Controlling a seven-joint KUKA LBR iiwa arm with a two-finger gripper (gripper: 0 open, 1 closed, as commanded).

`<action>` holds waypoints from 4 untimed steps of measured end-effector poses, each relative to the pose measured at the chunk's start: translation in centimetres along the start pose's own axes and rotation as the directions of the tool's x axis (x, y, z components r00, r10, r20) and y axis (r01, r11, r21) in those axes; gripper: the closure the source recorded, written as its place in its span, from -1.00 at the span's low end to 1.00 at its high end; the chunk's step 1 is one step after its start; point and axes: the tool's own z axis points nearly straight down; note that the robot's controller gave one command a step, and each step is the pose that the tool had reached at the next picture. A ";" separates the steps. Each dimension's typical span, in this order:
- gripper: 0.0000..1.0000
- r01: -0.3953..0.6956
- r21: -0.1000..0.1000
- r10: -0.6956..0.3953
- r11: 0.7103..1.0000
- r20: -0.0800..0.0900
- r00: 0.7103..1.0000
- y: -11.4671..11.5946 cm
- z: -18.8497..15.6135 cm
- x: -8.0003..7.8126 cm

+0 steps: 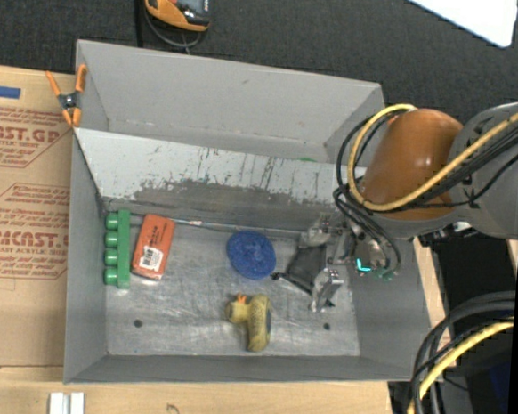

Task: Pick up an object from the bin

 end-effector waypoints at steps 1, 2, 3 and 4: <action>-1.00 0.001 0.001 -0.001 1.000 0.007 1.000 0.0 -0.4 -0.2; -1.00 0.029 0.002 -0.029 1.000 0.017 0.999 -0.5 3.9 -1.1; -1.00 0.051 0.000 -0.051 0.999 0.007 0.999 -1.2 8.0 -0.1; 1.00 -0.230 -0.001 0.230 0.973 0.012 0.973 -4.3 8.4 -0.7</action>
Offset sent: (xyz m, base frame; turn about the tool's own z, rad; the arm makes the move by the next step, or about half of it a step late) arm 0.0141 -0.0105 -0.0883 -0.0554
